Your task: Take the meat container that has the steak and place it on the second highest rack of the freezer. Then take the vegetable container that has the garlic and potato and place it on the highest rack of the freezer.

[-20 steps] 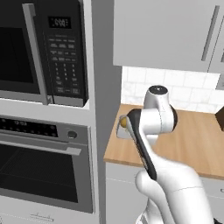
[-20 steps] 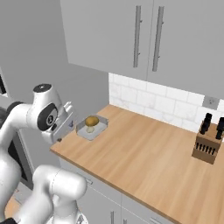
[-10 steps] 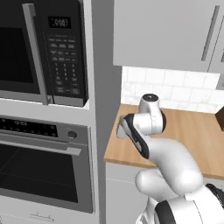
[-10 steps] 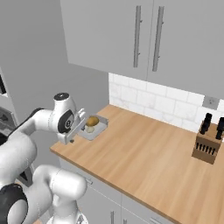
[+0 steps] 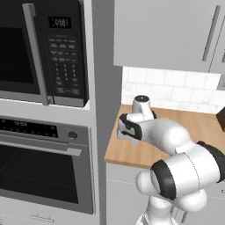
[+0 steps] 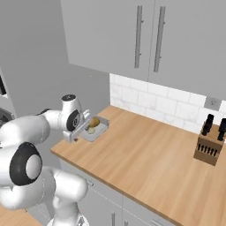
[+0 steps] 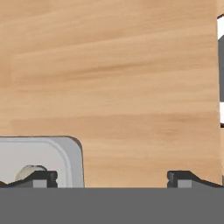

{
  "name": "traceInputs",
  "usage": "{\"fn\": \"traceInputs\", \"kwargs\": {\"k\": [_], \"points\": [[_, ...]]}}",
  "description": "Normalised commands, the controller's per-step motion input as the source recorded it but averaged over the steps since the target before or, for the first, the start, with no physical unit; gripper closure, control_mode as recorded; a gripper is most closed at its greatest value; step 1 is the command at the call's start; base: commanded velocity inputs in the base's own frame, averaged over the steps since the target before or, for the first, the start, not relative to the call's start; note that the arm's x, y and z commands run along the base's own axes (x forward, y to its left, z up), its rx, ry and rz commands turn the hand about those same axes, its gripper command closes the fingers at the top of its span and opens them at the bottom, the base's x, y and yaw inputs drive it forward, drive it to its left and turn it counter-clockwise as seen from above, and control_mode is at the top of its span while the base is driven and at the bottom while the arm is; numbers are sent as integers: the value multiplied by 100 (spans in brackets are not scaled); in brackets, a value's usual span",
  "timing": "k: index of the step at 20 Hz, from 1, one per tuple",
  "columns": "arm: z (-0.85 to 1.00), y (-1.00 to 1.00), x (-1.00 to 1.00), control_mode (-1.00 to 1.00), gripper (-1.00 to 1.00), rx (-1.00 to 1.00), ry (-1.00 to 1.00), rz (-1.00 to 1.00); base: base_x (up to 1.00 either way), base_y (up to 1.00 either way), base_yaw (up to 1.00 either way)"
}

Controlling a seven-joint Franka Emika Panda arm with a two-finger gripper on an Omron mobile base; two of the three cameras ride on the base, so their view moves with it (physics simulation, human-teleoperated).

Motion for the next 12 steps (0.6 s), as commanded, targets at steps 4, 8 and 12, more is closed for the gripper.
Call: {"fn": "traceInputs", "kwargs": {"k": [4,8,12], "points": [[-39,7,62,-100,-100,0,7,-7,0,0,0],[-36,0,47,-100,-100,0,0,-5,0,0,0],[-66,0,38,-100,-100,0,0,-3,0,0,0]]}}
